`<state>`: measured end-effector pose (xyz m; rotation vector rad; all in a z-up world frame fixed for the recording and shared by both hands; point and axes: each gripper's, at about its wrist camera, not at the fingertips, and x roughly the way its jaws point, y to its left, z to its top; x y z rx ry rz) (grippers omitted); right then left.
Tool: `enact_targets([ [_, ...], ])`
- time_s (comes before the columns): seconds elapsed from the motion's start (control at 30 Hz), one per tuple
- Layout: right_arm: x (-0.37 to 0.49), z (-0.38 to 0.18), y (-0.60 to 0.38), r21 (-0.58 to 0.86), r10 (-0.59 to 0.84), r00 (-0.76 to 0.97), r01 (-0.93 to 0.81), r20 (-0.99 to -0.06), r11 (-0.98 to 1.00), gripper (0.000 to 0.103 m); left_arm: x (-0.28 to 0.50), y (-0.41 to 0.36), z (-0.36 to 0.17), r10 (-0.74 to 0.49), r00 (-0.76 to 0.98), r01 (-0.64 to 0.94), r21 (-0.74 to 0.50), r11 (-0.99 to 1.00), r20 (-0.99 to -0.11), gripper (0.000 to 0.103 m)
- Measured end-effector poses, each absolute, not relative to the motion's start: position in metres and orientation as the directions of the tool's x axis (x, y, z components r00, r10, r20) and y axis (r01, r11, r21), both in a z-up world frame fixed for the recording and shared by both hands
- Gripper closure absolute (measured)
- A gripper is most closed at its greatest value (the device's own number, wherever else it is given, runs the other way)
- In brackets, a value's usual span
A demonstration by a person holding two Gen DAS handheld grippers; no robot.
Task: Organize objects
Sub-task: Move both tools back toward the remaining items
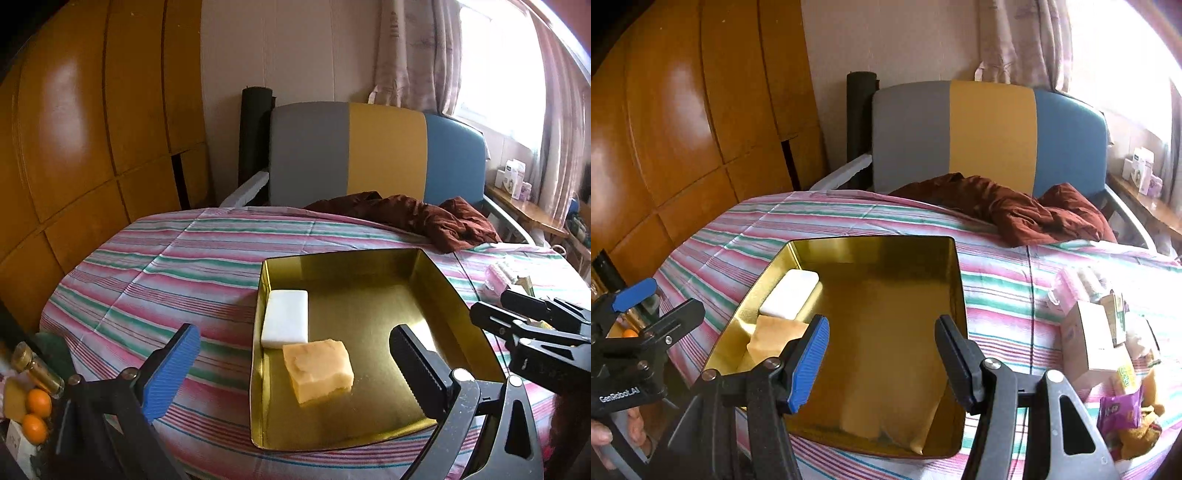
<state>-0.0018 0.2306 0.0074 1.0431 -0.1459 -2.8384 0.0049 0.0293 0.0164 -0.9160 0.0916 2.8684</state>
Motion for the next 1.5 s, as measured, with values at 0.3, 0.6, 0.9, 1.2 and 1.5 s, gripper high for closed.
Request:
enact_targets([
  [0.3, 0.011, -0.003, 0.256, 0.139, -0.103, -0.737, 0.013, -0.668, -0.990, 0.043, 0.010, 0.044, 0.014, 0.126, -0.794, -0.187, 0.041, -0.982, -0.594, 0.000],
  [0.6, 0.027, -0.016, 0.299, 0.154, -0.054, -0.696, -0.083, -0.716, -0.985, 0.043, 0.012, 0.068, 0.007, 0.190, -0.763, -0.277, 0.047, -0.960, -0.618, 0.000],
  [0.9, 0.050, -0.024, 0.360, 0.208, -0.020, -0.647, -0.216, -0.762, -0.954, 0.043, 0.015, 0.095, 0.002, 0.274, -0.717, -0.385, 0.036, -0.922, -0.641, 0.000],
  [1.2, 0.092, -0.022, 0.447, 0.128, 0.120, -0.526, -0.411, -0.842, -0.903, 0.043, 0.017, 0.128, 0.002, 0.365, -0.669, -0.492, 0.018, -0.870, -0.648, 0.000],
  [1.5, 0.091, -0.047, 0.483, 0.053, 0.106, -0.355, -0.410, -0.929, -0.911, 0.043, 0.022, 0.175, 0.005, 0.478, -0.576, -0.637, -0.003, -0.771, -0.663, 0.001],
])
